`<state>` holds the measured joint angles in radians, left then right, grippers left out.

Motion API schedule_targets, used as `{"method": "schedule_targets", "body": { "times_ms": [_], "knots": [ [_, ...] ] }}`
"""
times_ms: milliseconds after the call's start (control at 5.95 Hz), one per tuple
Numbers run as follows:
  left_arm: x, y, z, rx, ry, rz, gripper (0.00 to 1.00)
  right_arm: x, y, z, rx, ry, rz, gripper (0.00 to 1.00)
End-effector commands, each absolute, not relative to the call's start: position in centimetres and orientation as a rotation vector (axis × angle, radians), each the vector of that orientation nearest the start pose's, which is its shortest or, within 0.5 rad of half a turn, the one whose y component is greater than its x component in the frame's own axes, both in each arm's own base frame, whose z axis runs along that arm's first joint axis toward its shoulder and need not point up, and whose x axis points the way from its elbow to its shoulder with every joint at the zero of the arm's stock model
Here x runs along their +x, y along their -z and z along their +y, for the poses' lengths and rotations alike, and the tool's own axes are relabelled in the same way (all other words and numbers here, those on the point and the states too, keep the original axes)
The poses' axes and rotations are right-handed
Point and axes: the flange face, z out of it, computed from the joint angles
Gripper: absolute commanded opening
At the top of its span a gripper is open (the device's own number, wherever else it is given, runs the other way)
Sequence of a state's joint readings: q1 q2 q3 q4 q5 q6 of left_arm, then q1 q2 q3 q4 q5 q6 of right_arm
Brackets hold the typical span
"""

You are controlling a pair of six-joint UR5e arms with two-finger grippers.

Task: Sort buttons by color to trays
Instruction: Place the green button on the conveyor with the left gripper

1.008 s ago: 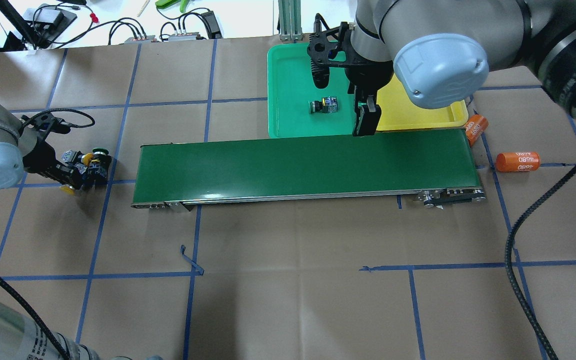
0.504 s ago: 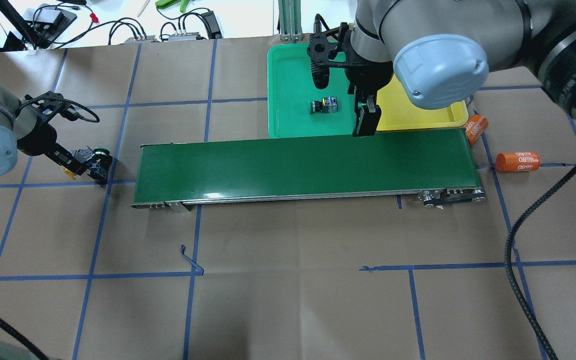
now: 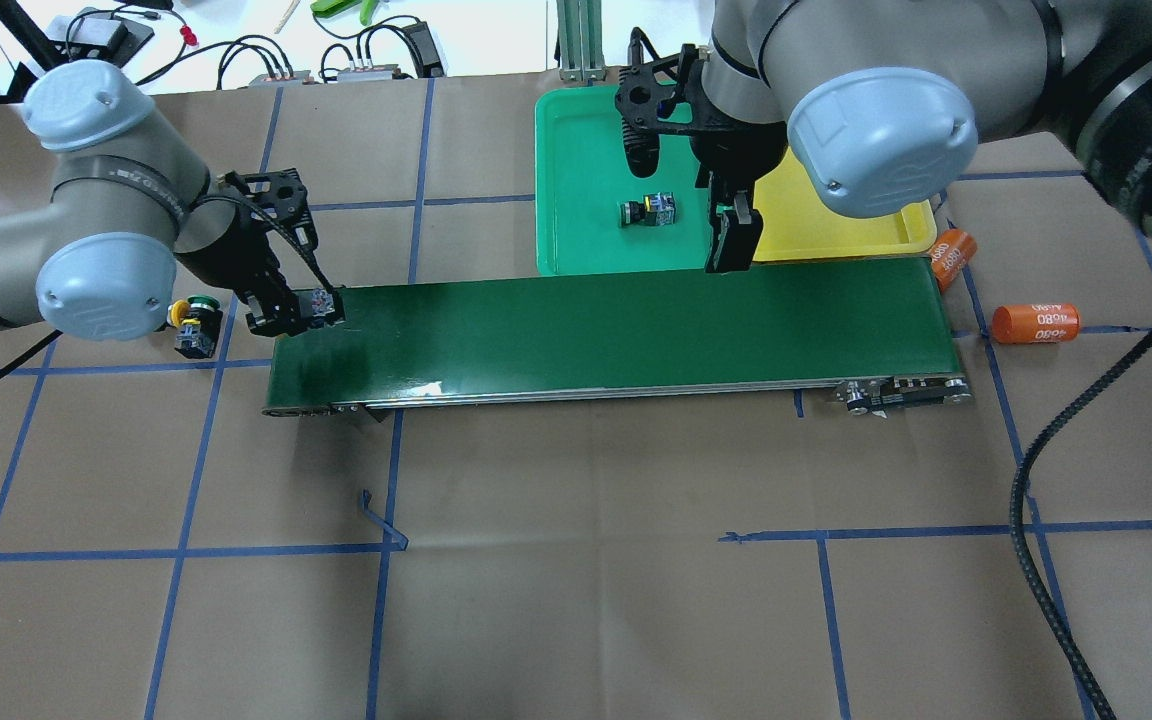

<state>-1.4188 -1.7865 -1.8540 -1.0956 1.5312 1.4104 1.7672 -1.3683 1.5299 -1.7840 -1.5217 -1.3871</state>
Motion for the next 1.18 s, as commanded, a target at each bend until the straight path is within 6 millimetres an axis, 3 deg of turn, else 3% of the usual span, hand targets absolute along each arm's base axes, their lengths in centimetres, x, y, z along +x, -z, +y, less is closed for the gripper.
{"method": "schedule_targets", "body": {
  "times_ms": [0, 168, 336, 504, 672, 840, 1008],
  "knots": [
    [-7.3, -27.7, -54.5, 1.945, -0.027, 2.526, 0.51, 24.8, -42.1, -53.9, -2.226, 0.109, 2.196, 1.0],
    [-6.8, -28.5, -55.1, 1.911, -0.013, 2.536, 0.91, 24.8, -42.1, -53.9, -2.226, 0.109, 2.196, 1.0],
    [-5.8, -29.5, -55.0, 1.849, 0.006, 2.561, 0.98, 24.8, -42.1, -53.9, -2.226, 0.109, 2.196, 1.0],
    [-0.6, -30.1, -55.2, 1.552, 0.027, 2.742, 0.98, 24.8, -42.1, -53.9, -2.227, 0.111, 2.197, 1.0],
    [5.0, -27.9, -55.8, 1.304, -0.006, 2.895, 0.98, 24.8, -42.0, -54.0, -2.225, 0.11, 2.195, 1.0],
    [6.4, -27.9, -57.3, 0.896, 0.023, 3.022, 0.98, 24.9, -41.9, -53.8, -2.223, 0.113, 2.197, 1.0],
    [7.3, -27.1, -58.9, 0.569, 0.01, 3.091, 0.98, 25.4, -40.5, -54.1, -2.213, 0.141, 2.174, 1.0]
  ]
}}
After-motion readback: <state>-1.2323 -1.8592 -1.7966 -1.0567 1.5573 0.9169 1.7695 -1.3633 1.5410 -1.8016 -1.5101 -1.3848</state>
